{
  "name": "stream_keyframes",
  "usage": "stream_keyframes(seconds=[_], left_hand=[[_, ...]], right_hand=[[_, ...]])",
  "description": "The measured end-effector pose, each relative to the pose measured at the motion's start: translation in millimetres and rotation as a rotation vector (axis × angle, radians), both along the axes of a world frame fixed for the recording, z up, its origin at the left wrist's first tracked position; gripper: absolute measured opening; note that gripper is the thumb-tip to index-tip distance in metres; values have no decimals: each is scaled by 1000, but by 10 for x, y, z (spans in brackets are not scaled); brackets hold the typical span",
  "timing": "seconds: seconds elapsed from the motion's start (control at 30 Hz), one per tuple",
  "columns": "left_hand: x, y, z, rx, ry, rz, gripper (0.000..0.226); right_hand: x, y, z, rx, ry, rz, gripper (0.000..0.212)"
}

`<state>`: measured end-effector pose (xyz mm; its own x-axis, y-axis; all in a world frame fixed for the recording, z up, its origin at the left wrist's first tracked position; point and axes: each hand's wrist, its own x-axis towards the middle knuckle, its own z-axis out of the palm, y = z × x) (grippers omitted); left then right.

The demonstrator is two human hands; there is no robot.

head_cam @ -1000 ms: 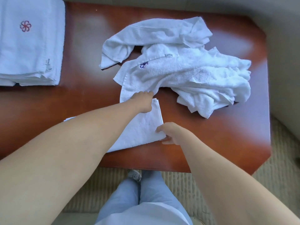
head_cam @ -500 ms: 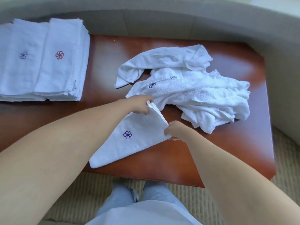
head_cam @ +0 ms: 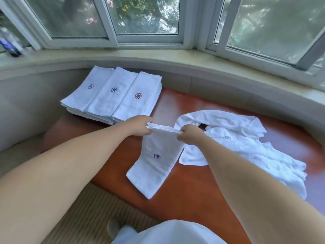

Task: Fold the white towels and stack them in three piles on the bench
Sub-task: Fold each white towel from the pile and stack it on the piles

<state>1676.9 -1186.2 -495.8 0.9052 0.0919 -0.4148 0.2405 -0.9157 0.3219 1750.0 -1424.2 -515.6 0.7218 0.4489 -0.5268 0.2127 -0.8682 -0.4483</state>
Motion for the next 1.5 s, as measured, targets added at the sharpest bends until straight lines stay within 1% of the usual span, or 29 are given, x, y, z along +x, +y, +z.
stream_keyframes(seconds=[0.07,0.17,0.27,0.4,0.47,0.63,0.8,0.9,1.0,1.03,1.13,1.23,1.3,1.37,1.5], left_hand=[[-169,273,133,3,-32,39,14],[-411,670,326,-15,-72,90,15],[-626,1028,515,-33,-121,112,19],[-892,1469,670,-128,-158,171,15],[-1019,1698,729,-132,-186,148,15],[-1299,2261,899,-100,-264,103,16],[-1379,2674,1085,-120,-355,87,11],[-1316,2809,1244,-85,-421,111,3],[-1177,2876,1401,-36,-499,127,6],[-1119,2888,1450,-37,-523,131,4],[-921,2914,1571,-46,-591,139,5],[-711,2928,1645,-48,-649,123,5],[-557,2939,1666,-37,-671,96,9],[-370,2961,1667,-35,-683,88,13],[111,3037,1586,-70,-666,95,13]], right_hand=[[-53,294,184,7,-41,38,11],[-169,683,429,24,-144,70,7],[-321,1028,633,57,-225,75,13],[-559,1452,870,94,-281,56,15],[-686,1660,970,101,-313,40,16],[-995,2163,1162,147,-339,-26,10],[-1184,2530,1328,178,-399,-107,6],[-1223,2673,1460,225,-460,-182,9],[-1191,2784,1612,278,-549,-250,8],[-1167,2814,1655,288,-576,-267,6],[-1044,2879,1745,293,-647,-312,10],[-861,2913,1790,307,-699,-360,32],[-705,2928,1776,317,-702,-371,42],[-518,2956,1750,323,-701,-377,41],[-82,3032,1668,321,-695,-401,41]])
